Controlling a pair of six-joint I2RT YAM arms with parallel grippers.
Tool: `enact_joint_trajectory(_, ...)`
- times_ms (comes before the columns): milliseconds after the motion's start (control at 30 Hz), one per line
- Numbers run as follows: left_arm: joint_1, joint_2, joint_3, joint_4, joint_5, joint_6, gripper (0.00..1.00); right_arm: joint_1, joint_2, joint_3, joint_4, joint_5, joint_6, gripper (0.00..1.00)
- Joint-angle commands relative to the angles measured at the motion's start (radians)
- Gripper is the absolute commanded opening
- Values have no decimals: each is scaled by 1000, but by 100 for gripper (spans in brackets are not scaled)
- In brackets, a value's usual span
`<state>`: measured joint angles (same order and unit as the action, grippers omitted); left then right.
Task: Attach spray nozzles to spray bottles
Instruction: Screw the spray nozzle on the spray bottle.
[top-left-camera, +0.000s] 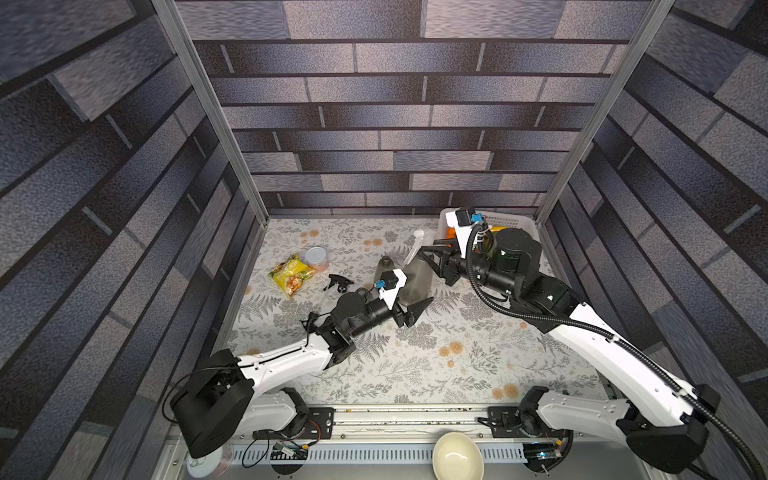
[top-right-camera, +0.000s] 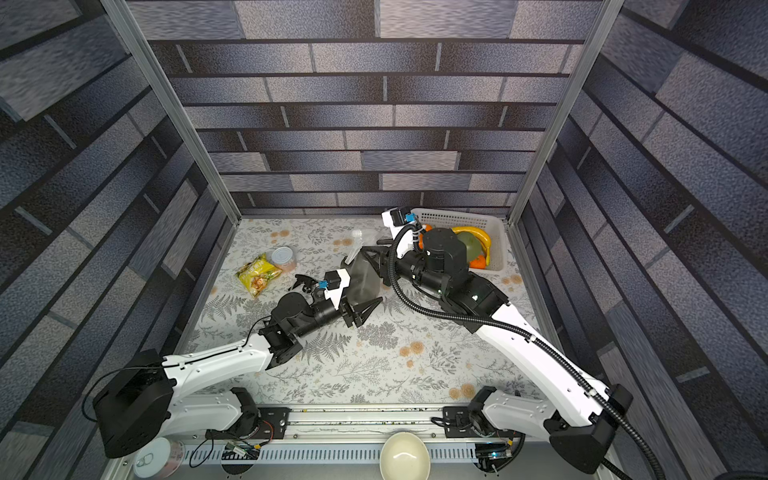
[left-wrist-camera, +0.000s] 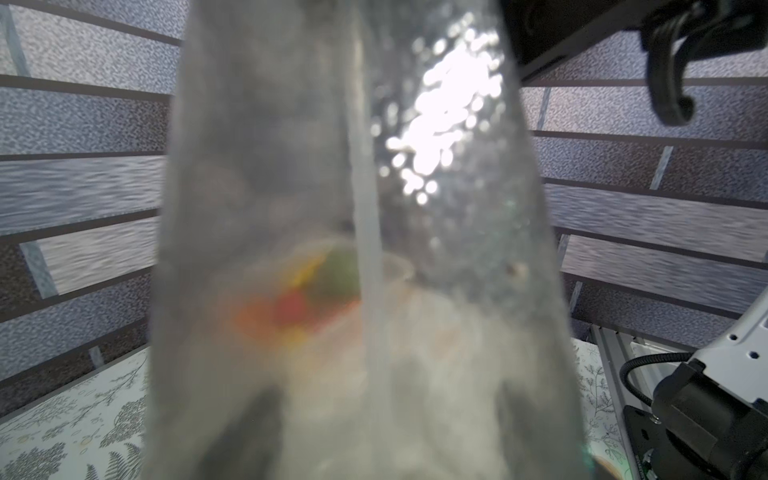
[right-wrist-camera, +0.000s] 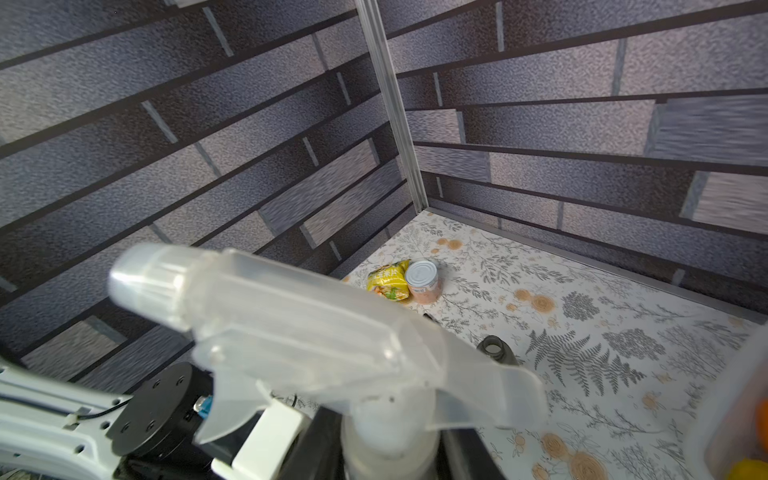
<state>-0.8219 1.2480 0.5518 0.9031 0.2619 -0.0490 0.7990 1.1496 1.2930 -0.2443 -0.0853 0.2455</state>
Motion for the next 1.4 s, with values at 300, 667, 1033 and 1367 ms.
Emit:
enact_joint_trajectory(300,-43,55,96,69,-52,130,79,195,130,128,-168,709,103,7)
enact_joint_trajectory(667,-39,55,65,102,-60,95,79,218,111,173,-181,620,56,40)
enact_joint_trajectory(1033,-1,36,18,144,-39,31,78,218,-7,166,-257,457,7,67)
enact_joint_trajectory(1367,23,-20,2,107,47,-36,78,-11,-173,1,-153,-128,-23,56)
